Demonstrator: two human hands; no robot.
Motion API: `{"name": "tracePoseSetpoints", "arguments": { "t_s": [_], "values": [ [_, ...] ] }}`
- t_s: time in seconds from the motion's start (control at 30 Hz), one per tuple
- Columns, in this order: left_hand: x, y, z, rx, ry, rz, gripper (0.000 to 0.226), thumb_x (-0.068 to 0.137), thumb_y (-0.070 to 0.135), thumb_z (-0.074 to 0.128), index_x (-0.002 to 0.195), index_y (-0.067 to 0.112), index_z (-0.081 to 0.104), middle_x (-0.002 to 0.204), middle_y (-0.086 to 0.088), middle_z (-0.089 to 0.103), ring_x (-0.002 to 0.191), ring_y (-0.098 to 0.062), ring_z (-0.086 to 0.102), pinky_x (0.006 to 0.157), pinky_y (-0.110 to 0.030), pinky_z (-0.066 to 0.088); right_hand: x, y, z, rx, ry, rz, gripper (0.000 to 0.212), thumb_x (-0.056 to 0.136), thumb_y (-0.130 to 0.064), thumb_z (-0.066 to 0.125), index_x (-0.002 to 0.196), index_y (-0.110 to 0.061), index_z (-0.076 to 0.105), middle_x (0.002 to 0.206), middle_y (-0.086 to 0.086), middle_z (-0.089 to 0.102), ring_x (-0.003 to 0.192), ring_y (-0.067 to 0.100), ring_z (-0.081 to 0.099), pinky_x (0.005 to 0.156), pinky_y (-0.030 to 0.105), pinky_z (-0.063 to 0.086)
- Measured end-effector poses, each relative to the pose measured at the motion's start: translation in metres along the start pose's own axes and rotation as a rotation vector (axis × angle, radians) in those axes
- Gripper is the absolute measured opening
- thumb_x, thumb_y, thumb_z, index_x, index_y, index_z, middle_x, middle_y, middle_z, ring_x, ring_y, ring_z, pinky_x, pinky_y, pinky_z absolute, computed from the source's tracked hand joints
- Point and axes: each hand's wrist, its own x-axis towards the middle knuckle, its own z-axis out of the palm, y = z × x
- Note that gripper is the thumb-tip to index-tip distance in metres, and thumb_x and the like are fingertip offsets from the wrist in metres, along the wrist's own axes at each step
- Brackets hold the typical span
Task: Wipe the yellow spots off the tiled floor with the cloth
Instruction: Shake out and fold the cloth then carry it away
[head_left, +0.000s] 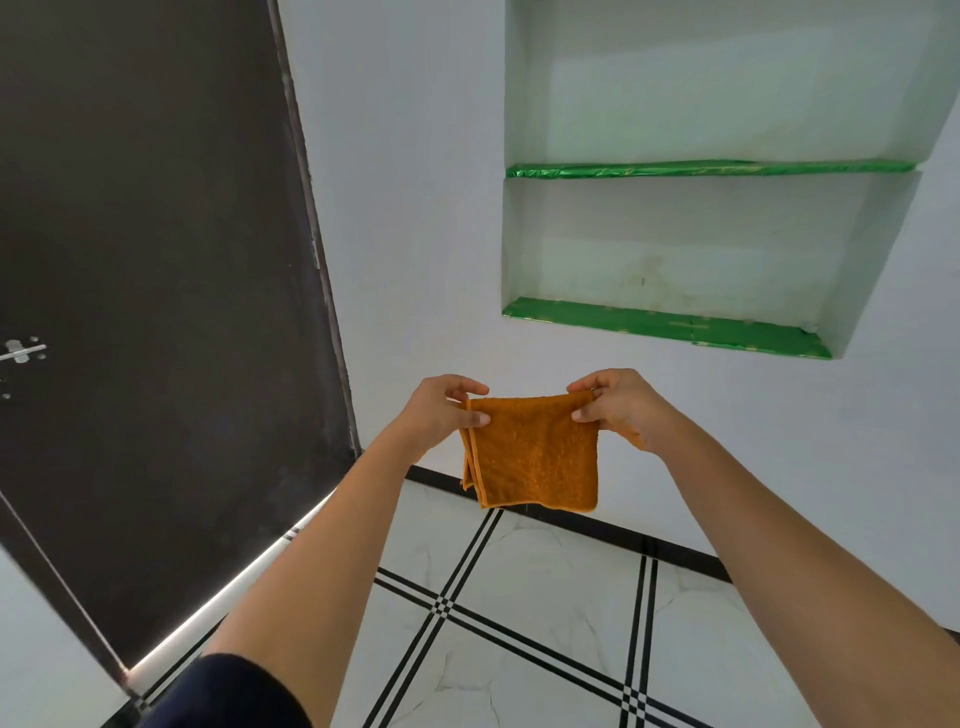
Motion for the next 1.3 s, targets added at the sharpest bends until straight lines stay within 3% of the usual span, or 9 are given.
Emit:
{"name": "tracePoseSetpoints", "arguments": {
  "t_s": [0.17, 0.37, 0.47, 0.53, 0.67, 0.83, 0.93, 1.07, 1.3],
  "values": [
    [-0.004, 0.006, -0.008, 0.385, -0.147, 0.089, 0.020, 0.085, 0.025, 0.065, 0.101, 0.012, 0.065, 0.106, -0.002, 0.057, 0.104, -0.021, 0.051, 0.095, -0.038, 0.042, -0.004, 0.003, 0.003, -0.153, 0.062, -0.086, 0.015, 0.081, 0.001, 0.067, 0.094, -0.006, 0.064, 0.100, 0.013, 0.062, 0.097, 0.025, 0.059, 0.080, 0.034, 0.052],
    [-0.014, 0.026, -0.014, -0.426, -0.104, -0.110, 0.030, 0.091, 0.044, 0.048, 0.113, 0.024, 0.046, 0.111, -0.004, 0.056, 0.099, -0.028, 0.058, 0.078, -0.040, 0.050, -0.007, -0.003, -0.018, 0.318, -0.112, -0.142, 0.019, 0.085, -0.025, 0.065, 0.103, -0.021, 0.059, 0.113, 0.007, 0.061, 0.110, 0.025, 0.056, 0.103, 0.046, 0.040],
    [-0.020, 0.017, 0.001, -0.506, -0.247, -0.442, 0.053, 0.086, 0.065, 0.039, 0.107, 0.018, 0.051, 0.112, -0.013, 0.061, 0.098, -0.033, 0.062, 0.076, -0.042, 0.053, -0.005, 0.028, 0.005, 0.421, -0.318, 0.192, 0.045, 0.081, -0.051, 0.060, 0.117, -0.025, 0.050, 0.123, 0.010, 0.058, 0.110, 0.032, 0.058, 0.087, 0.054, 0.049],
    [-0.026, -0.004, 0.015, -0.461, -0.415, -0.543, 0.060, 0.084, 0.063, 0.045, 0.114, 0.012, 0.053, 0.114, -0.017, 0.063, 0.102, -0.034, 0.062, 0.082, -0.045, 0.053, -0.011, 0.056, 0.023, 0.412, -0.427, 0.356, 0.050, 0.079, -0.044, 0.065, 0.121, -0.019, 0.054, 0.119, 0.013, 0.062, 0.109, 0.033, 0.060, 0.089, 0.053, 0.049],
    [-0.029, -0.030, 0.022, -0.401, -0.508, -0.499, 0.074, 0.075, 0.016, 0.074, 0.137, 0.011, 0.034, 0.126, -0.013, 0.054, 0.108, -0.033, 0.058, 0.093, -0.050, 0.048, -0.015, 0.079, 0.024, 0.403, -0.447, 0.348, 0.048, 0.082, -0.003, 0.065, 0.127, -0.011, 0.052, 0.121, 0.016, 0.062, 0.110, 0.034, 0.059, 0.096, 0.052, 0.046],
    [-0.017, -0.020, 0.016, -0.309, -0.453, -0.387, 0.098, 0.073, -0.002, 0.074, 0.141, 0.037, 0.015, 0.129, -0.004, 0.029, 0.103, -0.028, 0.050, 0.068, -0.037, 0.056, -0.003, 0.063, 0.010, 0.433, -0.322, 0.296, 0.058, 0.081, 0.011, 0.061, 0.133, -0.008, 0.043, 0.125, 0.016, 0.055, 0.110, 0.034, 0.056, 0.090, 0.048, 0.049],
    [-0.011, -0.013, 0.013, -0.139, -0.453, -0.324, 0.089, 0.072, 0.001, 0.075, 0.139, 0.034, 0.027, 0.127, -0.004, 0.030, 0.101, -0.024, 0.049, 0.069, -0.032, 0.056, 0.000, 0.052, 0.006, 0.450, -0.210, 0.261, 0.064, 0.080, 0.010, 0.063, 0.133, -0.017, 0.039, 0.129, 0.017, 0.044, 0.109, 0.034, 0.052, 0.079, 0.042, 0.053],
    [-0.002, -0.005, 0.007, 0.185, -0.515, -0.225, 0.045, 0.079, 0.017, 0.072, 0.121, 0.017, 0.054, 0.124, -0.006, 0.051, 0.106, -0.023, 0.054, 0.090, -0.035, 0.051, 0.003, 0.044, 0.005, 0.417, -0.217, 0.216, 0.047, 0.083, 0.008, 0.060, 0.122, -0.015, 0.050, 0.131, 0.018, 0.045, 0.115, 0.033, 0.048, 0.091, 0.045, 0.049],
    [0.005, 0.005, 0.017, 0.460, -0.156, 0.058, 0.022, 0.085, 0.029, 0.063, 0.103, 0.016, 0.064, 0.110, -0.002, 0.052, 0.101, -0.019, 0.049, 0.086, -0.029, 0.045, 0.005, 0.039, 0.013, 0.051, -0.094, 0.068, 0.037, 0.085, -0.003, 0.063, 0.118, -0.017, 0.054, 0.132, 0.014, 0.048, 0.116, 0.030, 0.050, 0.093, 0.041, 0.049]
  ]
}}
